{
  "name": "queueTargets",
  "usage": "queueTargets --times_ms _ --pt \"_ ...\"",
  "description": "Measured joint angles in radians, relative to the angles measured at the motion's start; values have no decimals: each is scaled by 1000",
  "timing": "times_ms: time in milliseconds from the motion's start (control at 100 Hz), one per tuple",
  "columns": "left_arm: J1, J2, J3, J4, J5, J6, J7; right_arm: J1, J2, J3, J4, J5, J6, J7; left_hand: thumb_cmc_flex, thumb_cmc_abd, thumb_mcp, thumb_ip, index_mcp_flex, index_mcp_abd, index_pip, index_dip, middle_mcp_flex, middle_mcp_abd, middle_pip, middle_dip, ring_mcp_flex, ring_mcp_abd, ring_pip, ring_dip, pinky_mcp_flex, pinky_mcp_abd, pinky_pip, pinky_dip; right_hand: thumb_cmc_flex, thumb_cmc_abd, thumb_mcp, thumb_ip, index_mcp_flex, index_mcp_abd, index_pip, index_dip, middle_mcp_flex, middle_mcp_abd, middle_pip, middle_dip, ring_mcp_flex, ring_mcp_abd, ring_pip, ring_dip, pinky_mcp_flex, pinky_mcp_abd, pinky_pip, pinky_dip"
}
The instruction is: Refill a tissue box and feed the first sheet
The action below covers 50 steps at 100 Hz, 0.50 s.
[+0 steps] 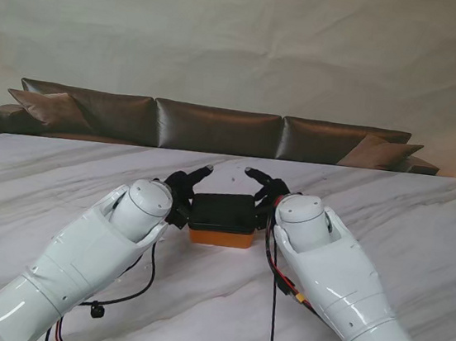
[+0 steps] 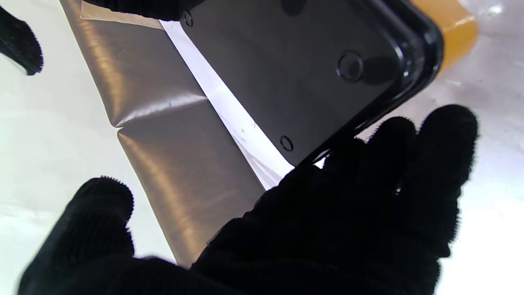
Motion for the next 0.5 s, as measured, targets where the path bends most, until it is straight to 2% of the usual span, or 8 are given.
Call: queueTargets --times_ms 160,500 --pt "-16 -8 10 45 -6 -20 -4 0 -2 0 0 0 0 1 0 0 0 0 0 0 0 0 0 -2 6 5 0 -3 0 0 0 -1 0 0 0 0 0 0 0 0 0 0 0 -1 0 0 0 -2 0 2 2 -9 14 2" --pt "-31 -13 18 67 -8 -29 -2 1 -2 0 2 3 0 1 0 0 0 0 0 0 7 0 0 -2 7 5 0 -3 0 0 0 -2 0 0 0 0 0 0 -1 0 -7 0 0 -1 0 -2 0 -4 0 2 2 -12 15 2"
